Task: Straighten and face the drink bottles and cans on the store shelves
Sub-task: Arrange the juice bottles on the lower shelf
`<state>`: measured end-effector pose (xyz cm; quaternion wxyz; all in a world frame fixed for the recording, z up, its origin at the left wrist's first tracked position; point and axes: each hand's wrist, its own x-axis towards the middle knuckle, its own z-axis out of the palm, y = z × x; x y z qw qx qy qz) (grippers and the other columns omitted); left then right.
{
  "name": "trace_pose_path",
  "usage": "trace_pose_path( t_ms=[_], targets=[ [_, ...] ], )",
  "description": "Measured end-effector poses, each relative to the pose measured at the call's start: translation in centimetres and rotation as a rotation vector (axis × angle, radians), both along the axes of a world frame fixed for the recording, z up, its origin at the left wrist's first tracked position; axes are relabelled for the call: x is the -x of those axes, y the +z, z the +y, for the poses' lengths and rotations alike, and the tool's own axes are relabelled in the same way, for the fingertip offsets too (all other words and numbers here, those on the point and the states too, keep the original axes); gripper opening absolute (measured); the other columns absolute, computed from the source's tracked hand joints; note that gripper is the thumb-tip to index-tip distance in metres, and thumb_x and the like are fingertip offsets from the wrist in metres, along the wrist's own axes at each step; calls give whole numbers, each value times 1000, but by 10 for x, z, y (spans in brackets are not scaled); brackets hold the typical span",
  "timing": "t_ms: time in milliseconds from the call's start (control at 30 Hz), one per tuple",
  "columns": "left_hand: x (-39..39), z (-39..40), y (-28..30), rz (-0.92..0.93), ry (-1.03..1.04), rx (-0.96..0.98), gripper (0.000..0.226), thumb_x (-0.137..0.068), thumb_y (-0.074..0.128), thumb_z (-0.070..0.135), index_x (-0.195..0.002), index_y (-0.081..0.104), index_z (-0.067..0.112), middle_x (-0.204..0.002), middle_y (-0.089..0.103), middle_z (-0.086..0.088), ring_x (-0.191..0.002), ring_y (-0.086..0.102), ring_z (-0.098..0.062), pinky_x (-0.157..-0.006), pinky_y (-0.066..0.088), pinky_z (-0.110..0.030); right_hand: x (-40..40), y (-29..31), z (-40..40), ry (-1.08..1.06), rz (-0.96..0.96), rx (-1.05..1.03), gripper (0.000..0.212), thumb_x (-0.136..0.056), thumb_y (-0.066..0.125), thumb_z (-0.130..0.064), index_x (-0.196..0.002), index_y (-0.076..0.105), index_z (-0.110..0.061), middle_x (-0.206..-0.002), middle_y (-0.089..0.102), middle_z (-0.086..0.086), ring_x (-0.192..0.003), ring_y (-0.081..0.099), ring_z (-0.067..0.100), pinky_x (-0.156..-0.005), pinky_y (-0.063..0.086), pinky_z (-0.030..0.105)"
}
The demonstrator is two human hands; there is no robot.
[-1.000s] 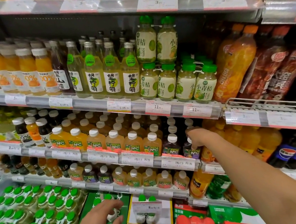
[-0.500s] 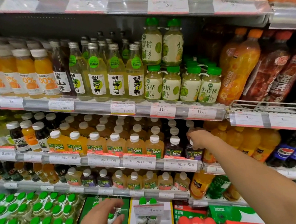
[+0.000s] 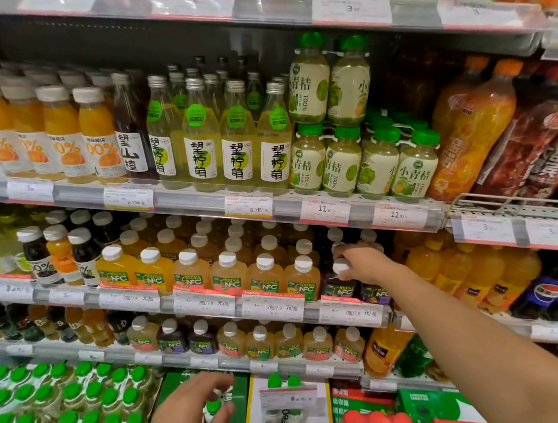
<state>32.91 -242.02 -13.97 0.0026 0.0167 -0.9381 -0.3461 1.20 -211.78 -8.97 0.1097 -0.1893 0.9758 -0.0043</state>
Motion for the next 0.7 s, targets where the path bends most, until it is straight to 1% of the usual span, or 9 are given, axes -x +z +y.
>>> trace_pose_path(
  t_ms=[167,267,367,467,567,600,633,667,700],
  targets=[
    [-2,-5,-1,-16,14,7,25,-89,68,49,-104,51,61,-108,61,34,-109,50,17,-78,42,-5,-1,4,-2,10,-6,-33,50,-92,70,-35,-137,54,-21,-128,63,8,-112,60,28,-90,52,37],
    [-2,-6,0,-22,11,0,26,-90,66,49,-107,50,60,-110,60,33,-112,49,17,-79,40,-4,-3,4,-7,-4,-15,-40,56,-91,69,-43,-139,51,-21,-128,63,6,-113,60,26,-86,51,36],
    [-1,-10,-1,-29,9,-7,26,-90,66,49,-107,51,60,-110,60,32,-110,50,15,-79,40,-4,-6,4,-16,-25,27,-55,56,-93,62,-53,-140,49,-26,-124,64,3,-113,59,26,-82,51,38],
    [1,-16,-2,-31,8,-14,25,-91,65,50,-108,50,61,-111,60,34,-109,50,17,-81,41,-4,-13,7,-32,-29,142,-50,45,-97,55,-54,-132,53,-26,-115,66,2,-110,62,26,-74,49,36],
    [6,-24,-3,-25,6,-2,24,-91,64,50,-106,48,60,-111,58,35,-103,54,13,-78,40,-3,-19,10,-55,27,209,-22,37,-99,53,-53,-115,60,-20,-101,64,0,-105,65,26,-72,50,36],
    [9,-27,-3,-21,13,3,25,-91,65,48,-106,48,59,-111,58,34,-101,56,12,-78,41,-3,-20,10,-63,40,201,11,35,-99,55,-51,-116,60,-21,-104,65,-1,-108,64,26,-75,51,36],
    [12,-30,-2,-15,17,12,26,-92,65,47,-107,48,59,-111,58,34,-100,56,11,-79,42,-4,-22,10,-72,49,183,36,37,-98,57,-48,-124,60,-22,-113,66,-1,-112,63,26,-79,52,36],
    [16,-35,-1,-2,15,25,26,-92,65,46,-109,48,57,-112,59,33,-101,57,10,-81,43,-7,-22,8,-80,59,155,47,41,-96,58,-43,-132,57,-24,-121,67,-1,-115,61,27,-82,53,37],
    [22,-39,2,17,13,40,27,-93,65,45,-111,49,56,-112,59,33,-101,57,9,-84,46,-11,-23,6,-87,66,133,31,41,-95,59,-38,-134,56,-25,-125,67,1,-115,61,27,-84,54,38]
  ],
)
